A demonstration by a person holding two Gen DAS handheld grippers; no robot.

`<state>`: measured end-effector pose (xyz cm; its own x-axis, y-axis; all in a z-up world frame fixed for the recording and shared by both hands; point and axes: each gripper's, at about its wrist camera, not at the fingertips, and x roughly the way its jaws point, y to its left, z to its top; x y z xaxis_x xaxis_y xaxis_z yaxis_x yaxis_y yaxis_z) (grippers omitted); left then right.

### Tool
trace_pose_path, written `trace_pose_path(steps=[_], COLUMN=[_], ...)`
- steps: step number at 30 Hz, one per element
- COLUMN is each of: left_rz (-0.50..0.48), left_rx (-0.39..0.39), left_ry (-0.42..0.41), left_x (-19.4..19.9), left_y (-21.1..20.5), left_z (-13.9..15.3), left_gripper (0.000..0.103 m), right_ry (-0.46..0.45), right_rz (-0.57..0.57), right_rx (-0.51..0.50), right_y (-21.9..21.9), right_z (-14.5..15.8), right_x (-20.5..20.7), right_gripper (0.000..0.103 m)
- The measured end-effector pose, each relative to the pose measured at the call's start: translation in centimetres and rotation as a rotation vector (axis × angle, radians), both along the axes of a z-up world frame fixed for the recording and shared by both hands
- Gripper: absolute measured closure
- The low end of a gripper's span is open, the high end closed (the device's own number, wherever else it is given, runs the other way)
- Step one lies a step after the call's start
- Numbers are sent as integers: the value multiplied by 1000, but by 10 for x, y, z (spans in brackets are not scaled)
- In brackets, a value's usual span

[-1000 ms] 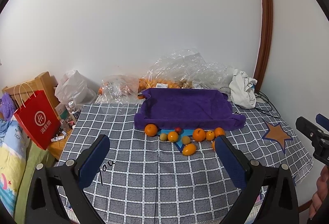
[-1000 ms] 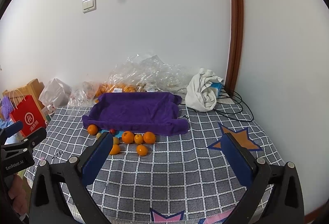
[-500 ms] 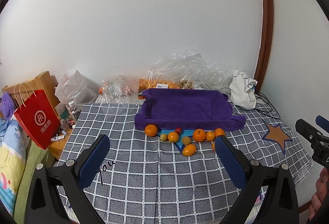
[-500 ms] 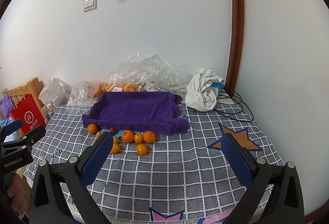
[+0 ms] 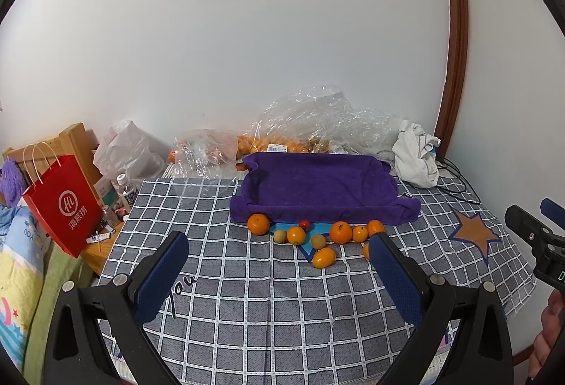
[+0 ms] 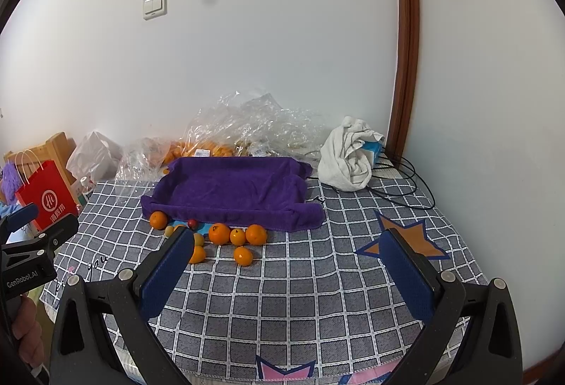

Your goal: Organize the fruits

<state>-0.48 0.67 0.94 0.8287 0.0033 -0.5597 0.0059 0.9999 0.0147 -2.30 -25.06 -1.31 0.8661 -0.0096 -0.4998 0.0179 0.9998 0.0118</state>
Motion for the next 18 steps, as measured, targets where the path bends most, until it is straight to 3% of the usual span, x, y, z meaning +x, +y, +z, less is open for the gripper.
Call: trace_pose_path(steps=[18], left_rz=[-4], left_rx=[-5], left_ry=[1], left_x=[-3], left_y=[-3], left_z=[-2], left_gripper=[0], right_ry=[3], right_rz=[3], right_rx=[2], right_y=[-2], right_z=[-3], right_x=[-1], right_gripper=[0])
